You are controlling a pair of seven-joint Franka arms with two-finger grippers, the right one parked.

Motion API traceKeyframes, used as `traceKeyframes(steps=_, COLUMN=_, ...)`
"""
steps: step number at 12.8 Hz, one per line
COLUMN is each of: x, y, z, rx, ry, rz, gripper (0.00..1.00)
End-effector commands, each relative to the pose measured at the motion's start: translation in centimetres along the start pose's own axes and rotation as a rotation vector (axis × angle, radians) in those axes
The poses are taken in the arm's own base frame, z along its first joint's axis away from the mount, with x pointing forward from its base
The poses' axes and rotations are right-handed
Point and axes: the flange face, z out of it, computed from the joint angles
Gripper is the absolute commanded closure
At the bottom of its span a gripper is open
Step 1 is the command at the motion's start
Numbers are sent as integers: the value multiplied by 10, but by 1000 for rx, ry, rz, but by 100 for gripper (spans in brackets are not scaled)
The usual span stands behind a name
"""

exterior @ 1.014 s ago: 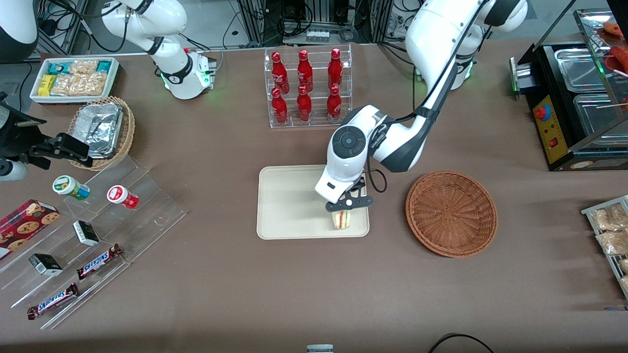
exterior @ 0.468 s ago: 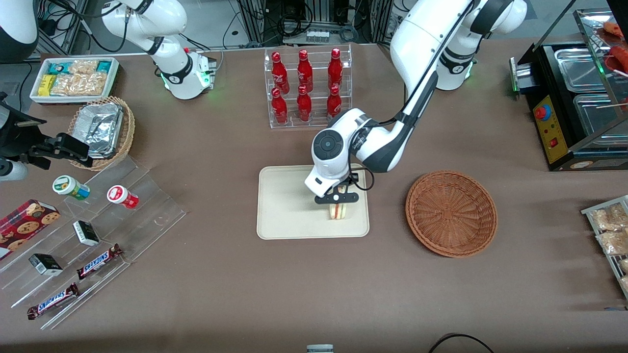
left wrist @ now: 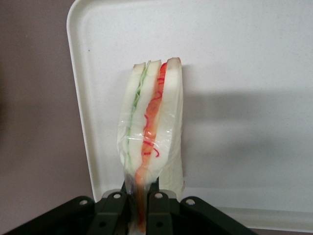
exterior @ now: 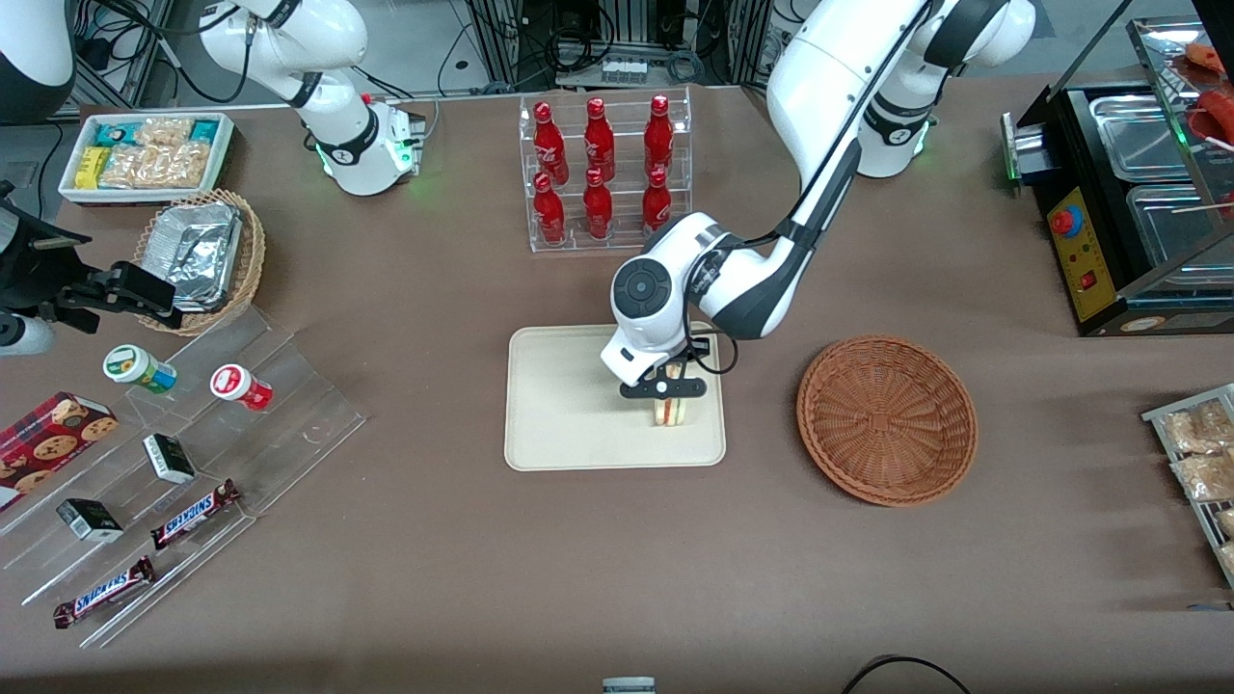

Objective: Place sandwich from basket to tray
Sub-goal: 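Lower the sandwich onto the tray and open the left gripper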

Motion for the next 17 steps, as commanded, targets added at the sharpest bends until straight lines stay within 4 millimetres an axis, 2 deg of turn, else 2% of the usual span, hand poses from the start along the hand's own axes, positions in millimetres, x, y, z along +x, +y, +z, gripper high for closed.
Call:
traceKeyframes(steps=1, x=1, y=4, z=-1, rx=18, ry=4, rz=15, gripper=100)
traceKeyframes(steps=5, x=2, y=6, z=14, rx=21, ry=-12, rz=-1, gripper=99)
traceKeyframes(steps=7, x=5, y=8, z=14, rx=13, ry=-10, rz=-6, gripper=59)
traceKeyframes(steps=8, x=6, y=9, z=13, rx=9, ry=-8, rz=-7, gripper=26)
traceKeyframes(steps=9, x=6, y=9, z=11, rx=7, ry=-6, rz=-13, gripper=0)
traceKeyframes(steps=14, x=9, y=11, z=2, rx=-5, ry=8, rz=-52, gripper=0)
traceKeyframes(steps=17, x=12, y=10, z=-10, rx=-8, ry=20, rz=-52, gripper=0)
